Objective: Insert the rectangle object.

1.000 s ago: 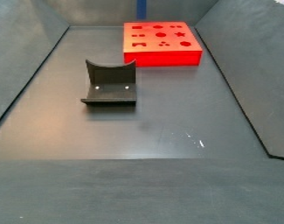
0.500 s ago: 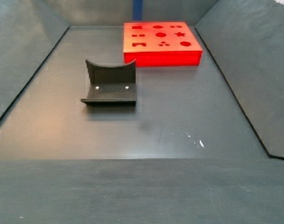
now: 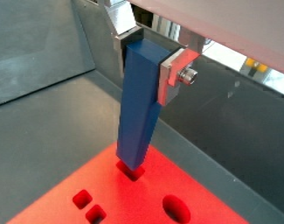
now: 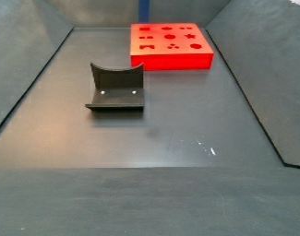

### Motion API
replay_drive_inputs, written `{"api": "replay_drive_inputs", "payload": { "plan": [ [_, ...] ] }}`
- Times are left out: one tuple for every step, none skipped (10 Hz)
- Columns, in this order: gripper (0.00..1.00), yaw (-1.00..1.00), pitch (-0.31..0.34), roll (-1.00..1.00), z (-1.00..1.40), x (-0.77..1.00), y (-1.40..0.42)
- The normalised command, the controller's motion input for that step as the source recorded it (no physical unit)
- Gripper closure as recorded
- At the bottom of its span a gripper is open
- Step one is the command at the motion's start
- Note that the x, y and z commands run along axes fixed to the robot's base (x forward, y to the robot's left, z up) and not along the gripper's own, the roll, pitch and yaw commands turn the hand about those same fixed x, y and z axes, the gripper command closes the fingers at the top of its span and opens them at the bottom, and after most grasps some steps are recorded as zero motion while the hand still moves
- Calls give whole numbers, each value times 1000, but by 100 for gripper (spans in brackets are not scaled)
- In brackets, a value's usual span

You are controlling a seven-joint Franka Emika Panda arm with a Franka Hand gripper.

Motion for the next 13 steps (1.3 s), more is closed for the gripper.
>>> {"api": "replay_drive_inputs", "payload": {
  "plan": [
    [100,3,-114,54,-237,-97,0],
    [100,0,-126,46,-289,0,0],
    [100,0,-139,41,-309,0,-6],
    [100,0,-140,50,-317,20,-29],
    [100,0,-144,66,-326,29,-57],
    [100,0,-147,83,-323,6,-160],
    [100,-3,-134,94,-291,43,-217],
    [100,-29,-101,134,-277,166,-286],
    [100,0,-69,190,-366,246,-186],
    [100,0,-66,197,-366,123,0],
    [100,63,-79,184,-274,-63,166],
    [100,146,-71,171,-200,-189,211],
    [100,0,-36,59,-37,-80,0]
  ]
}}
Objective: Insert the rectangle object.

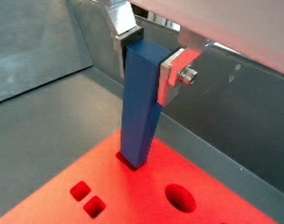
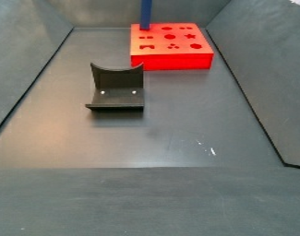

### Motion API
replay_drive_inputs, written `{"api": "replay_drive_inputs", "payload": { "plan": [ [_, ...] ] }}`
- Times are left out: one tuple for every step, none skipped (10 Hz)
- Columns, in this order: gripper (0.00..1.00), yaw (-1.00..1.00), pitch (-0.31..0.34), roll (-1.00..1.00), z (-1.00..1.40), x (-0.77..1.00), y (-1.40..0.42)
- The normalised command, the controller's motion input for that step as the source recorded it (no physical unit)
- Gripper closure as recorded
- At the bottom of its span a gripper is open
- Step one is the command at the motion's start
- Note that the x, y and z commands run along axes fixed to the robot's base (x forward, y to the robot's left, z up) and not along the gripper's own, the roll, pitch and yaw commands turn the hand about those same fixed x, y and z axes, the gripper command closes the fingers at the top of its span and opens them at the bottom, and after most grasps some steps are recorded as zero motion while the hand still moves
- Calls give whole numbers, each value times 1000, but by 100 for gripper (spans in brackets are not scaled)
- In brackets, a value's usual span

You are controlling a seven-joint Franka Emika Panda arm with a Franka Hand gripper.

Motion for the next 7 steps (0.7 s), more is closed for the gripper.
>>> {"api": "replay_drive_inputs", "payload": {
  "plan": [
    [100,0,-36,14,-20,-123,29],
    [100,20,-34,0,0,-163,51],
    [100,0,-4,0,0,0,0],
    [100,0,0,26,3,49,0],
    [100,3,0,169,200,3,9],
    [100,0,27,237,194,89,-54],
    [100,0,44,226,111,169,-120]
  ]
}}
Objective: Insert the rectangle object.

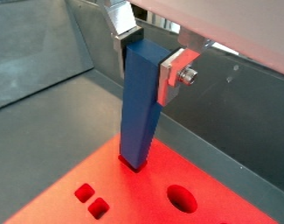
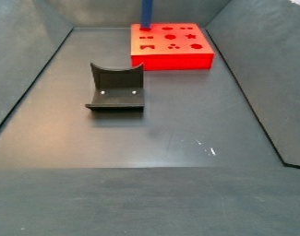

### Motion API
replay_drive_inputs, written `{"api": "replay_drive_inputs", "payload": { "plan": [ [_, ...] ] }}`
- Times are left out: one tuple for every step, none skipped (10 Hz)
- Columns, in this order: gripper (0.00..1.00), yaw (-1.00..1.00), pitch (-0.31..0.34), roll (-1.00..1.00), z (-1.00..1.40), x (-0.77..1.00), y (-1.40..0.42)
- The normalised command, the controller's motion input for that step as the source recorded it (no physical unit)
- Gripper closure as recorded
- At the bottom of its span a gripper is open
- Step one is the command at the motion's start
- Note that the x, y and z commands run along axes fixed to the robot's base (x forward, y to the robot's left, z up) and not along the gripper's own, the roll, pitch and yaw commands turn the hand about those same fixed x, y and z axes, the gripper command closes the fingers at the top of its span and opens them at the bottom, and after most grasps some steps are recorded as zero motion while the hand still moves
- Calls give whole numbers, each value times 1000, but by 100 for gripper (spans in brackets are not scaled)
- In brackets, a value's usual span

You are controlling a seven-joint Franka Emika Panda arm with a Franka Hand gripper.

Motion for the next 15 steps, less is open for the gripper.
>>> {"api": "replay_drive_inputs", "payload": {
  "plan": [
    [100,0,16,216,0,94,-106],
    [100,0,0,201,0,34,-120],
    [100,0,0,220,0,0,-94],
    [100,43,0,239,-49,0,0],
    [100,114,0,280,-123,0,0],
    [100,91,0,274,-143,0,0],
    [100,34,0,111,0,0,0],
    [100,0,-10,0,0,0,0],
    [100,0,0,7,-66,37,-43],
    [100,0,0,74,-169,200,-54],
    [100,0,0,77,-151,166,-20],
    [100,0,0,89,-146,94,-17],
    [100,0,0,86,-109,54,-34],
    [100,0,0,91,-86,23,-83],
    [100,0,0,100,-77,11,-120]
  ]
}}
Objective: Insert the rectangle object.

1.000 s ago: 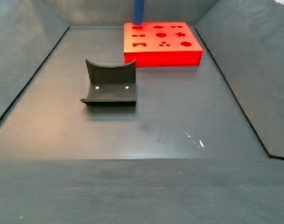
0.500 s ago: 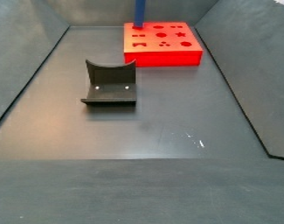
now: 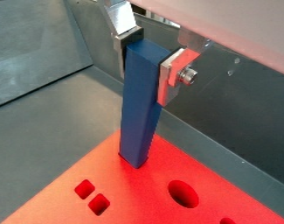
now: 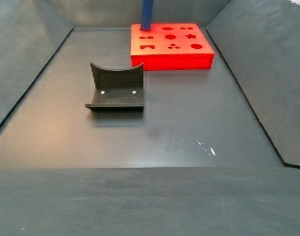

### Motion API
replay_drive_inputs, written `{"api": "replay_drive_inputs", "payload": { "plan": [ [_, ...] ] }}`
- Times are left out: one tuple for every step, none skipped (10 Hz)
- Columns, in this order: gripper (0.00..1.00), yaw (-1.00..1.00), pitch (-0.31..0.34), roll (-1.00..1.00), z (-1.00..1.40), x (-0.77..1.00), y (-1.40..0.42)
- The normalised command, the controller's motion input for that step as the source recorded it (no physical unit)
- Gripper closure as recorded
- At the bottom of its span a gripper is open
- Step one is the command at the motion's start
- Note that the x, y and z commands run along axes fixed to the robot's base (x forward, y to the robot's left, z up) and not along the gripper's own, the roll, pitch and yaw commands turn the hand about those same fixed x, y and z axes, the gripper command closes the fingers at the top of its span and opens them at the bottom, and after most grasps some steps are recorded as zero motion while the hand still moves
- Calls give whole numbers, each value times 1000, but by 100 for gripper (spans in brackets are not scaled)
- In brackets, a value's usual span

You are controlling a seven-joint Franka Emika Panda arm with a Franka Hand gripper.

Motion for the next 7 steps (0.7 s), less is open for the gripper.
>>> {"api": "replay_drive_inputs", "payload": {
  "plan": [
    [100,0,0,114,-71,57,-166],
    [100,0,0,51,-37,43,-109],
    [100,0,0,50,-69,51,-40],
    [100,0,0,111,-123,49,-69],
    [100,0,16,153,-369,0,0],
    [100,0,100,124,-351,26,0],
    [100,0,74,126,-406,71,0]
  ]
}}
